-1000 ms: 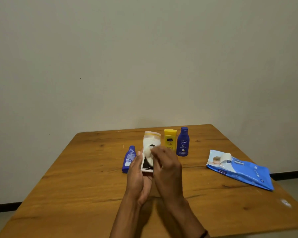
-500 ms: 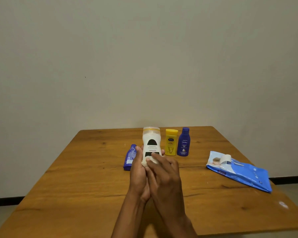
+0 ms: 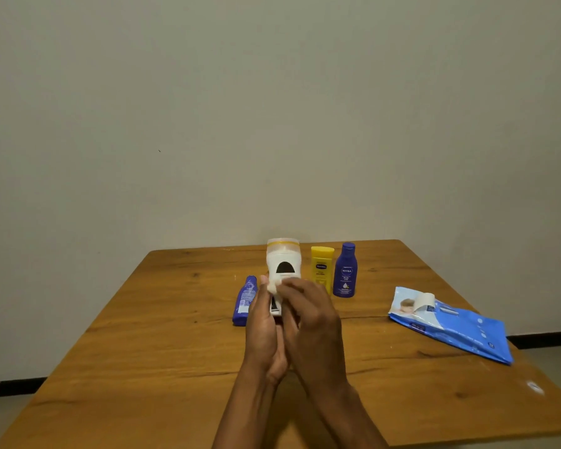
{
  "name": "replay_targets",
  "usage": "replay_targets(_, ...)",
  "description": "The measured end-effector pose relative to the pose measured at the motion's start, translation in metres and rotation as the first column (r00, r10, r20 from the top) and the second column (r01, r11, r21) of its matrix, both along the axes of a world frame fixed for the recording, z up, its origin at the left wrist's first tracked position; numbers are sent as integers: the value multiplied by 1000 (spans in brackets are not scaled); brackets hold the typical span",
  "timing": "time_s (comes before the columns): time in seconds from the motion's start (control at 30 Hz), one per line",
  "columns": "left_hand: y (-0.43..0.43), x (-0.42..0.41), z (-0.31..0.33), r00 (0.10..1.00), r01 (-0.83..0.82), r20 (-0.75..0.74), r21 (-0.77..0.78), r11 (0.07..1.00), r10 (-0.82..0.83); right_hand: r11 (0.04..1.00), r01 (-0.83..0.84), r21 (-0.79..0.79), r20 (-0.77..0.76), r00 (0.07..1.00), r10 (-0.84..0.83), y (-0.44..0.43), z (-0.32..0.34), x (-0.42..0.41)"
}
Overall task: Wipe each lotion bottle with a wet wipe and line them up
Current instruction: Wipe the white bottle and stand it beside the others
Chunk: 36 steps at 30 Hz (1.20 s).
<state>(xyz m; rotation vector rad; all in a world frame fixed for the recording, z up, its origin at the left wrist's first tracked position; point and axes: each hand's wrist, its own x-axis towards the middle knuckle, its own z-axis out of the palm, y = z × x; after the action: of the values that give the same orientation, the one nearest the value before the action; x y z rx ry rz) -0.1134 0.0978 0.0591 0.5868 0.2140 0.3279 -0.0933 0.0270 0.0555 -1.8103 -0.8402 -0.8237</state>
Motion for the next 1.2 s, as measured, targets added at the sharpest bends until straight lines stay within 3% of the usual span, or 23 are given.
replay_targets(0.07,1,-3,2,1000,13,11,-55,998,-12,1000,-7,-8,-7,1000,7,-3,-11,-9)
replay_targets(0.2,-4,-3,-7,994,-85,66,-13,996,86,999,34,6,-32,999,-34,-4,13,9)
replay_targets(0.37,-11,-1,-1,983,-146,116,38,989,140,989,-13,145,-114,993,30,-2,57,42)
replay_targets(0.5,-1,4,11,977,-185,107,-9,983,185,995,-56,88,-97,993,64,-3,34,21)
replay_targets(0.7,13,3,18,983,-158,100,55,986,152,993,-73,98,-94,992,82,-17,-8,-5)
replay_targets(1.03,-6,6,18,974,-208,121,139,968,192,961,-9,275,-163,985,56,-6,52,34)
replay_targets(1.2,0,5,23,971,-221,117,117,968,207,972,-61,226,-118,989,90,-6,46,29)
